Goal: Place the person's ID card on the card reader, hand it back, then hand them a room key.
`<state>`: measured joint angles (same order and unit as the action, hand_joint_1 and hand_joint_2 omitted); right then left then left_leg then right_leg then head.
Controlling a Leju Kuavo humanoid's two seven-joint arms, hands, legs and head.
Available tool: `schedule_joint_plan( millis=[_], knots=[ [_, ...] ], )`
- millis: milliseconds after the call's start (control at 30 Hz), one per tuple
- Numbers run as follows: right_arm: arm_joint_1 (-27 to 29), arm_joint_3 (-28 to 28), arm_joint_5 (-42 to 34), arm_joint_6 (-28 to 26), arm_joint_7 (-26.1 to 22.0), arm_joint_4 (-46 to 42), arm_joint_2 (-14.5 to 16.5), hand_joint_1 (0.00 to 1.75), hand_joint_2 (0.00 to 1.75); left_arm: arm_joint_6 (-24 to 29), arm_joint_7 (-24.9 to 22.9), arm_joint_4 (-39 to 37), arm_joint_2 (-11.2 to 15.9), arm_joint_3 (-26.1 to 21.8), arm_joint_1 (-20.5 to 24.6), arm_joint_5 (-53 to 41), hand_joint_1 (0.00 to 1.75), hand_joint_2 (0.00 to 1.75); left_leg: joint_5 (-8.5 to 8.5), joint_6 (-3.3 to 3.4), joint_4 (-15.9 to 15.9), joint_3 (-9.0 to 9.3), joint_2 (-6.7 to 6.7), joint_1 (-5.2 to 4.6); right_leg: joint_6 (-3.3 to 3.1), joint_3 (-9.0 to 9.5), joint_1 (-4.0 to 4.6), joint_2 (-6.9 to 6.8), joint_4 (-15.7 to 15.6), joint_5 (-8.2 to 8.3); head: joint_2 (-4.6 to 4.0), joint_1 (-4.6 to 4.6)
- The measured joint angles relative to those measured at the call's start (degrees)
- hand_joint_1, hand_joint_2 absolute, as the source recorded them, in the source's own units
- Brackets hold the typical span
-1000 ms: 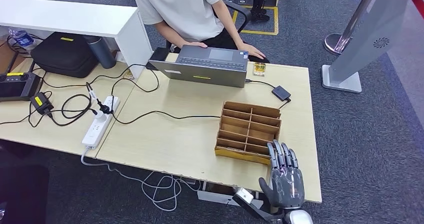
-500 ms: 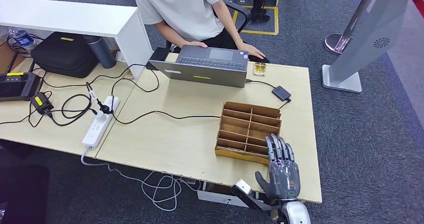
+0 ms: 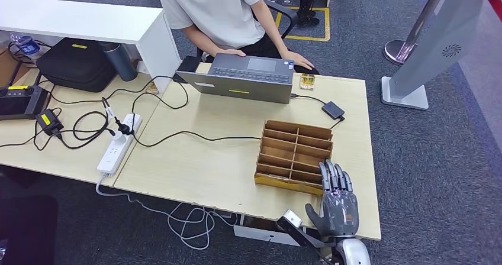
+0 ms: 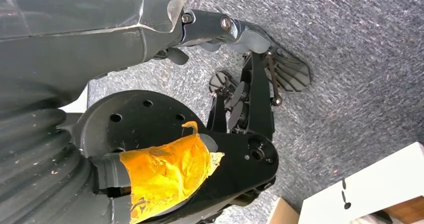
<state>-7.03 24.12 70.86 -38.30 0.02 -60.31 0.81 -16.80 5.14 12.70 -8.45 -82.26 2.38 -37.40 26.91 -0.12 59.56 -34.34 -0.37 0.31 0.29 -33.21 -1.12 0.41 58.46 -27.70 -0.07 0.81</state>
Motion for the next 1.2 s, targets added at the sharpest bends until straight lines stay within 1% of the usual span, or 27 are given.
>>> schedule_joint_plan(
  millis=[333, 1200],
  knots=[
    [-0.19, -1.44, -1.39, 0.02, -0.78, 0.43, -0.13, 0.00, 1.75, 0.12, 0.38, 0.00, 0.10, -0.78, 0.01, 0.19, 0.00, 1.75, 0.00, 0.00, 0.00, 0.00, 0.01, 0.00, 0.00, 0.00, 0.00, 0.01, 0.00, 0.00, 0.00, -0.01],
    [-1.24, -2.07, -2.13, 0.02, -1.56, 1.03, -0.14, 0.00, 1.75, 0.34, 0.39, 0.00, 0.12, -1.20, 0.03, 0.34, 0.00, 1.75, 0.00, 0.00, 0.00, 0.00, 0.01, 0.00, 0.00, 0.00, 0.00, 0.01, 0.00, 0.00, 0.01, 0.00]
  ],
)
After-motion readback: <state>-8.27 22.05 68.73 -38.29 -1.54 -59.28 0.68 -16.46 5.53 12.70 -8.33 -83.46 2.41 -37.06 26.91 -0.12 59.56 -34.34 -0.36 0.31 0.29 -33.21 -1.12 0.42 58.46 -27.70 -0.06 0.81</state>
